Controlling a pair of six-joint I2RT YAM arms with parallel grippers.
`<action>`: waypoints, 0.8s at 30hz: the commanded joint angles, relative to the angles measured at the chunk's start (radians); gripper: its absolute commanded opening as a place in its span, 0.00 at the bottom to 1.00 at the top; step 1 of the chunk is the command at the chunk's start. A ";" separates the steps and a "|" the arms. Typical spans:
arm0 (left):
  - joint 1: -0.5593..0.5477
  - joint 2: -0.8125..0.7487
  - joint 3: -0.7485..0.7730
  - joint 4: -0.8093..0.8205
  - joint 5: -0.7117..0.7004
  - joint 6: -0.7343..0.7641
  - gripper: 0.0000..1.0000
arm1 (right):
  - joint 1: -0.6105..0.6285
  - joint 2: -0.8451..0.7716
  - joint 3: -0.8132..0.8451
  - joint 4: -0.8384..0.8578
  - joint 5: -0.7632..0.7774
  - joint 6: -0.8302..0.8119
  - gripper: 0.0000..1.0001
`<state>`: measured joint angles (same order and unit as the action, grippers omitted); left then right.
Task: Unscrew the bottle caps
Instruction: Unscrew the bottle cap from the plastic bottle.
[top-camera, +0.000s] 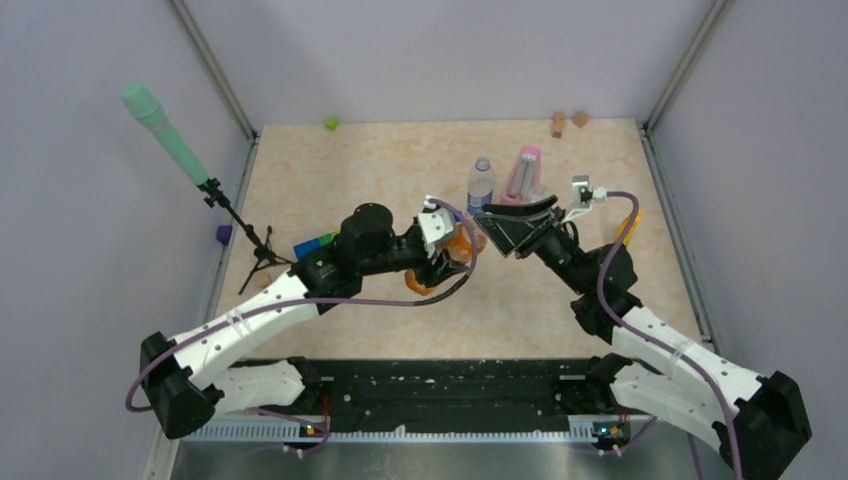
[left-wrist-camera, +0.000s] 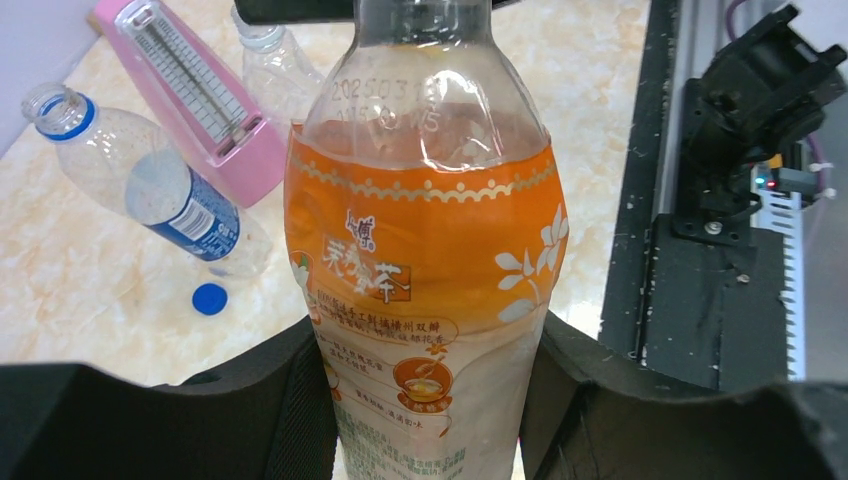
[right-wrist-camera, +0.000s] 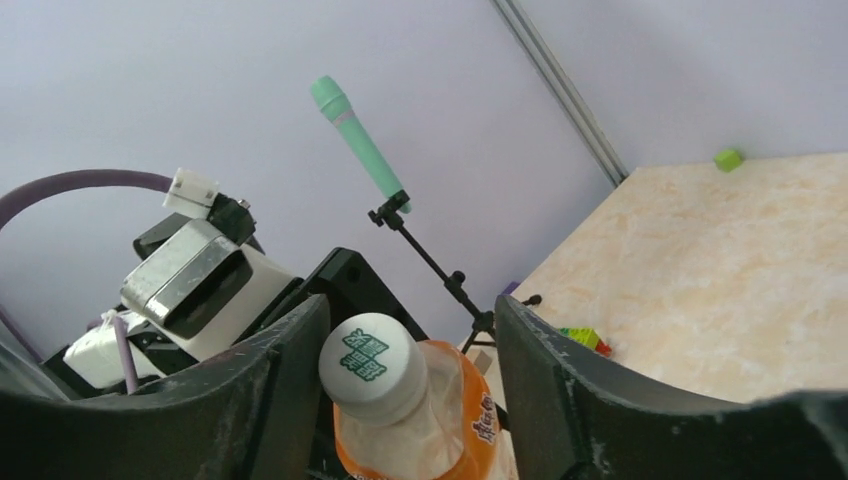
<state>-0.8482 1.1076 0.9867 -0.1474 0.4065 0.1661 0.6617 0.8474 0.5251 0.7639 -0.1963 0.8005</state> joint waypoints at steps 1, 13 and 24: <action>-0.024 0.023 0.019 0.019 -0.136 0.018 0.00 | 0.043 0.021 0.033 0.007 0.088 -0.035 0.56; -0.035 0.040 0.027 0.008 -0.128 0.022 0.00 | 0.049 0.036 -0.003 0.069 0.099 -0.031 0.02; 0.074 0.038 0.028 0.012 0.298 -0.024 0.00 | -0.018 0.080 0.074 0.089 -0.244 -0.088 0.00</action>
<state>-0.8402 1.1442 0.9874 -0.1715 0.3962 0.1806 0.6865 0.8982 0.5285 0.7895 -0.1925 0.7250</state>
